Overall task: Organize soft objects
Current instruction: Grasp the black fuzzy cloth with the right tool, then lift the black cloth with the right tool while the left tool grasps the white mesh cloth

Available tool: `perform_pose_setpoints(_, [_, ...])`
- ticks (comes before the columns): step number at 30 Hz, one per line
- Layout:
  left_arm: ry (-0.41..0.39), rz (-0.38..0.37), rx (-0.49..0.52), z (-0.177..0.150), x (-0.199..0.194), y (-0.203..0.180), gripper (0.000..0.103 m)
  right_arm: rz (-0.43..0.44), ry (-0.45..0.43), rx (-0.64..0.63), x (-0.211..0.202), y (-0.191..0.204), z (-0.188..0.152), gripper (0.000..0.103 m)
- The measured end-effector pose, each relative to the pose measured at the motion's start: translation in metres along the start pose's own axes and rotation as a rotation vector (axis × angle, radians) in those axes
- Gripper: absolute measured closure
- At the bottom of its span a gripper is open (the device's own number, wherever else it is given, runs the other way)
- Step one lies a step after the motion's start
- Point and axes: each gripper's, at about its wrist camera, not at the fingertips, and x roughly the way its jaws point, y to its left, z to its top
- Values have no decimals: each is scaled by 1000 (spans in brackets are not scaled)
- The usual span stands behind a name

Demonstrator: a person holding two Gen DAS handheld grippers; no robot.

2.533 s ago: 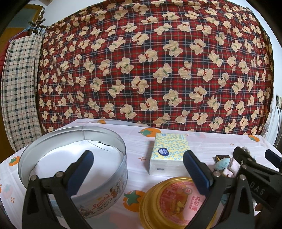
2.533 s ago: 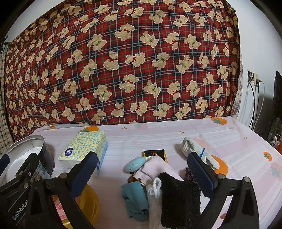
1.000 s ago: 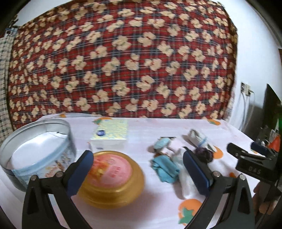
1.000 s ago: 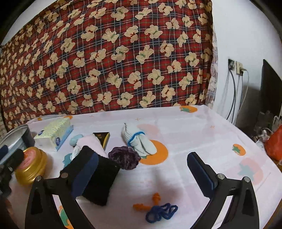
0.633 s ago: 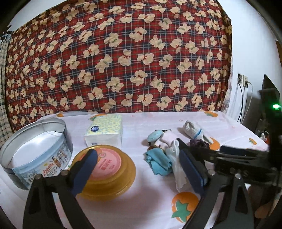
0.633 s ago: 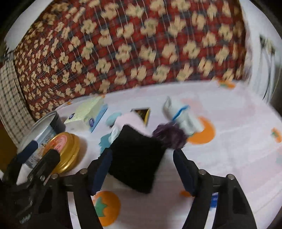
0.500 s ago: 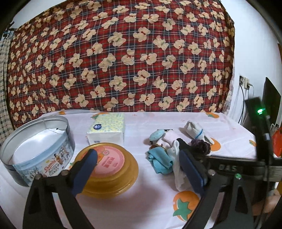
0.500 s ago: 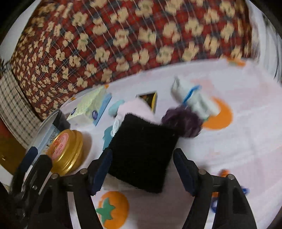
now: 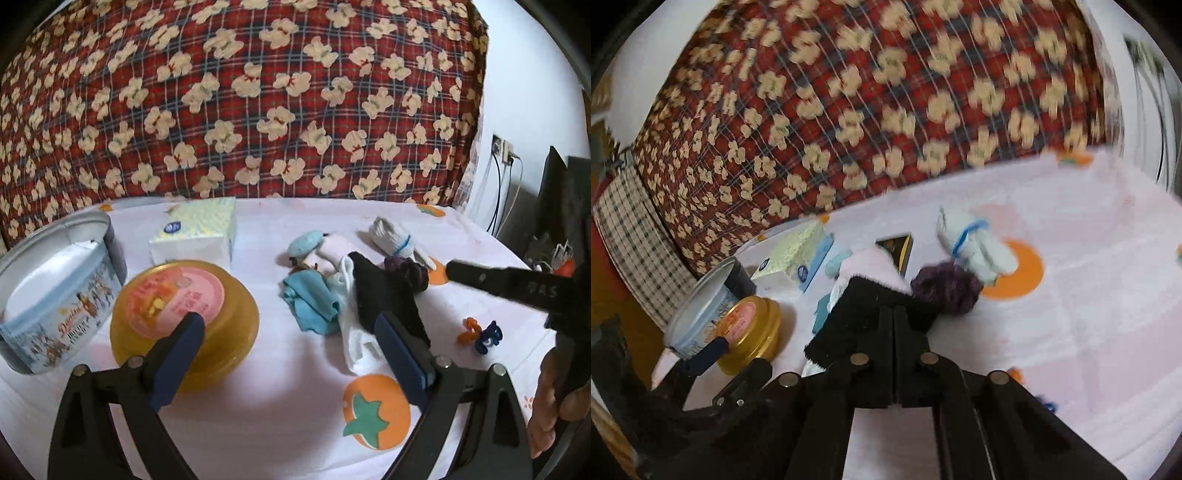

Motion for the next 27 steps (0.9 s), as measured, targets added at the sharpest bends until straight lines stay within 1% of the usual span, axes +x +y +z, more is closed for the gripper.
perform_pose_setpoints(2, [-13,2,6,0,-3,-1,8,47,84,78,19,-7,-1,96])
perform_pose_setpoints(3, [-13,8,9,-1,-4,-1,8,65,112,106,29,-8,-3,94])
perform_pose_setpoints(4, [-11,12,10,-1,-5,-1,8,83,141,127,38,-8,-5,82])
perform_pose_setpoints(5, [-8,14,10,-2,-5,-1,8,106,168,144,47,-7,-7,63])
perform_pose_setpoints(6, [-6,16,10,-3,-5,0,8,147,178,171,54,-7,-10,57])
perform_pose_setpoints(8, [-1,20,6,-3,-5,2,8,177,158,190,56,-5,-10,41])
perform_pose_setpoints(10, [7,21,-3,-3,-3,3,8,187,156,179,57,2,-7,37])
perform_pose_setpoints(13, [16,19,-3,-3,-1,2,8,181,174,121,66,12,-7,38])
perform_pose_setpoints(14, [14,19,-2,-4,-1,2,8,177,174,84,67,16,-7,52])
perform_pose_setpoints(15, [13,19,0,-4,-1,1,7,156,180,41,68,19,-8,64])
perform_pose_setpoints(16, [15,17,-2,-4,-1,1,7,150,178,30,67,19,-9,69])
perform_pose_setpoints(17, [16,19,-2,-4,0,1,7,163,163,36,62,16,-10,76])
perform_pose_setpoints(18, [16,20,-1,-4,0,1,7,180,142,42,55,12,-10,79])
perform_pose_setpoints(20, [18,16,-2,-4,0,0,7,180,62,14,35,11,-7,102])
perform_pose_setpoints(22, [20,9,-3,-4,1,-2,7,146,-5,-13,19,9,-3,102])
perform_pose_setpoints(23, [21,7,-2,-3,1,-4,7,136,-19,-14,15,8,-2,102])
perform_pose_setpoints(25, [18,11,4,-2,2,-7,7,132,-20,2,10,4,2,102])
perform_pose_setpoints(27, [10,17,6,-2,1,-8,7,162,4,45,13,0,4,100])
